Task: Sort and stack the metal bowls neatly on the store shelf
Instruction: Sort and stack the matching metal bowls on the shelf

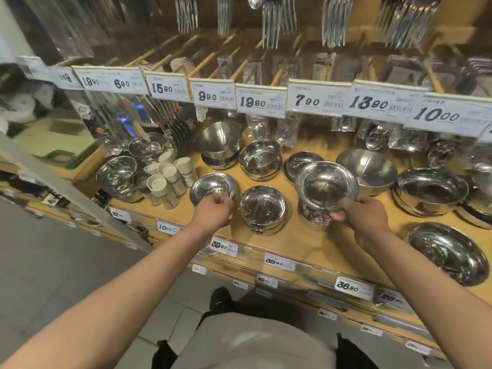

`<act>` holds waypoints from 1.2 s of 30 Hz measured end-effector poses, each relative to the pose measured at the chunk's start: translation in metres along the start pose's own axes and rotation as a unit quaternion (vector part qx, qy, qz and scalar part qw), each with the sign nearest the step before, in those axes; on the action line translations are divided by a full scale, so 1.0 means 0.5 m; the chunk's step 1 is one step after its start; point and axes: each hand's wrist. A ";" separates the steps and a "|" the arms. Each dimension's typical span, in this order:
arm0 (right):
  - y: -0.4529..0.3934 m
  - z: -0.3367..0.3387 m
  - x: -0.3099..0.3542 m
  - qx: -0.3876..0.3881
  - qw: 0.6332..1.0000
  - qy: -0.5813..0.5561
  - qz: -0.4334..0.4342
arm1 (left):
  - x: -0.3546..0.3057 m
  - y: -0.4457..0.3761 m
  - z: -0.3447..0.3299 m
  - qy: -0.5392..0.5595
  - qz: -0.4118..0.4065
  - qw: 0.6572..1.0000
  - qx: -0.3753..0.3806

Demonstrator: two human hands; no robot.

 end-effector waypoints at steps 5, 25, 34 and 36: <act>0.055 -0.097 0.062 0.112 0.991 -0.073 0.024 | -0.084 0.006 0.010 0.088 0.020 0.989 0.115; 0.085 -0.465 0.062 0.167 0.939 0.286 0.088 | -0.041 -0.194 0.251 0.051 0.031 0.998 0.008; 0.100 -0.535 0.043 0.087 0.910 0.388 0.117 | -0.012 -0.272 0.255 -0.214 -0.038 0.976 0.005; 0.108 -0.544 0.037 0.073 0.898 0.418 0.115 | -0.005 -0.278 0.251 -0.248 -0.060 0.967 0.009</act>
Point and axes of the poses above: each hand's wrist, its own y-axis away from the middle knuckle, its own z-axis out of the back of the hand, x = y × z, and after that the axes turned 5 degrees about z, right-handed
